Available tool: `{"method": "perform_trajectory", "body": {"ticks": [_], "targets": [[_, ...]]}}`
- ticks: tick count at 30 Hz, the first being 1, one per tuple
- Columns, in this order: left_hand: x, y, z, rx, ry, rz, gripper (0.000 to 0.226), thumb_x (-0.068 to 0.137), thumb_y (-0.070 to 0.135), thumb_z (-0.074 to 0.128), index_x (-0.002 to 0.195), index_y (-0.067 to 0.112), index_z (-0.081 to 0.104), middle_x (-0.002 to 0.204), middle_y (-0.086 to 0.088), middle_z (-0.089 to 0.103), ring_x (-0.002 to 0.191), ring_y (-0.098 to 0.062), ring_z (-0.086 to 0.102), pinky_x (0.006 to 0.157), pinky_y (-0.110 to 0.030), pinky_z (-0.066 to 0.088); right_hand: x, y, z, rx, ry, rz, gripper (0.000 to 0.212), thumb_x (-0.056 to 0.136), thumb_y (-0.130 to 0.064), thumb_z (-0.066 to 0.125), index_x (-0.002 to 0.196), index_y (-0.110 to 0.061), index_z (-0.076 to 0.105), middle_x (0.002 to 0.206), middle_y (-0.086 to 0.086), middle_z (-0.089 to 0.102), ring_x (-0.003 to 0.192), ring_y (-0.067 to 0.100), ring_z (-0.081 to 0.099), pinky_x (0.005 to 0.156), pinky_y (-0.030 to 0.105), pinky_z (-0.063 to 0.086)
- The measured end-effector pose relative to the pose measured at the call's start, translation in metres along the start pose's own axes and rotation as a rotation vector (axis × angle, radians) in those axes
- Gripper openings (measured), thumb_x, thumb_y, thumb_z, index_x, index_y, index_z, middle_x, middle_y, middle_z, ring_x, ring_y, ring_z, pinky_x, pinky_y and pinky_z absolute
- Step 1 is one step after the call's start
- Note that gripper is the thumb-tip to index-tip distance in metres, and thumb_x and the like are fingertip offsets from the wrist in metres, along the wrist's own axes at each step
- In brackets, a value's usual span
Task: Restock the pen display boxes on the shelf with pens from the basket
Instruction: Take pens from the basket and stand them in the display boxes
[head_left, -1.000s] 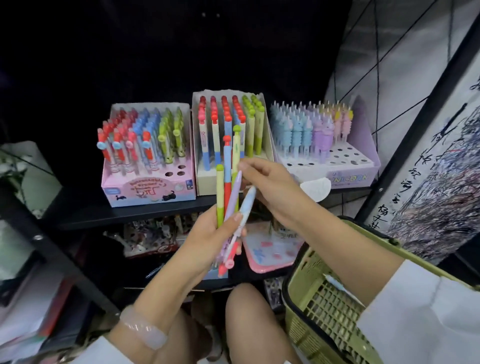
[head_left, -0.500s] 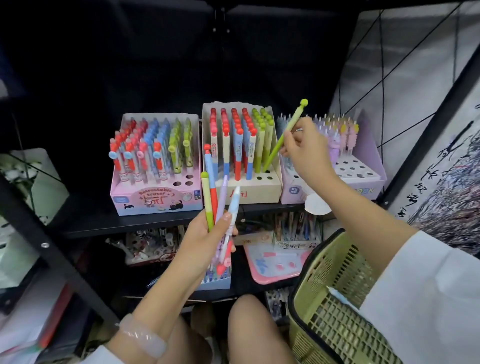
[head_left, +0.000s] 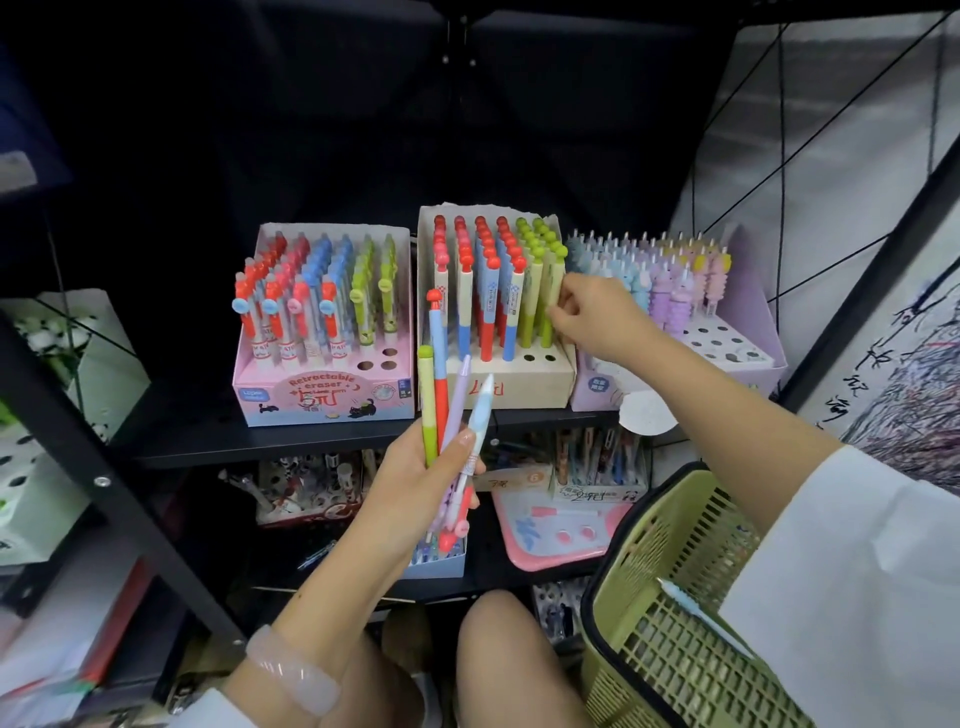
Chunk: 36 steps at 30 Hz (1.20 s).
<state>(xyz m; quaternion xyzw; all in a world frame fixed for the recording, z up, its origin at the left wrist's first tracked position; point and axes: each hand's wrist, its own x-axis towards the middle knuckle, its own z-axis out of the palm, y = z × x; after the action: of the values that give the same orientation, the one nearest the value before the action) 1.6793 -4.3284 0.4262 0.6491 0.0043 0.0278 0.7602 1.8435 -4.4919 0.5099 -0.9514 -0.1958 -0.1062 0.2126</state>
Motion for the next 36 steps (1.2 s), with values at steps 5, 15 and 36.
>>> {"method": "perform_trajectory", "body": {"ticks": [5, 15, 36], "targets": [[0.000, -0.002, -0.003, 0.025, 0.014, -0.001, 0.018, 0.089, 0.030, 0.054, 0.094, 0.013, 0.055, 0.064, 0.002, 0.062, 0.040, -0.015, 0.047, 0.038, -0.025, 0.043, -0.024, -0.015, 0.007, 0.215, 0.319, 0.088, 0.013, 0.090, -0.024, 0.059, 0.089, -0.014, 0.051, 0.069, -0.006, 0.053, 0.063, 0.006, 0.048, 0.059, 0.021, 0.038], [0.000, -0.005, -0.001, 0.014, 0.004, 0.015, 0.014, 0.089, 0.028, 0.056, 0.095, 0.015, 0.056, 0.065, 0.001, 0.062, 0.040, -0.015, 0.048, 0.038, -0.025, 0.043, -0.064, -0.082, 0.011, 0.662, -0.265, -0.094, 0.014, 0.092, -0.018, 0.057, 0.083, -0.008, 0.063, 0.079, -0.001, 0.058, 0.074, 0.007, 0.053, 0.069, 0.017, 0.045], [0.005, -0.011, -0.010, 0.017, 0.109, -0.012, 0.038, 0.073, 0.046, 0.060, 0.083, 0.009, 0.057, 0.062, -0.009, 0.059, 0.041, -0.020, 0.049, 0.037, -0.029, 0.045, -0.022, -0.018, 0.014, 0.213, 0.103, -0.095, 0.013, 0.097, -0.022, 0.046, 0.102, -0.010, 0.049, 0.081, 0.010, 0.065, 0.075, 0.026, 0.065, 0.071, 0.041, 0.054]]}}
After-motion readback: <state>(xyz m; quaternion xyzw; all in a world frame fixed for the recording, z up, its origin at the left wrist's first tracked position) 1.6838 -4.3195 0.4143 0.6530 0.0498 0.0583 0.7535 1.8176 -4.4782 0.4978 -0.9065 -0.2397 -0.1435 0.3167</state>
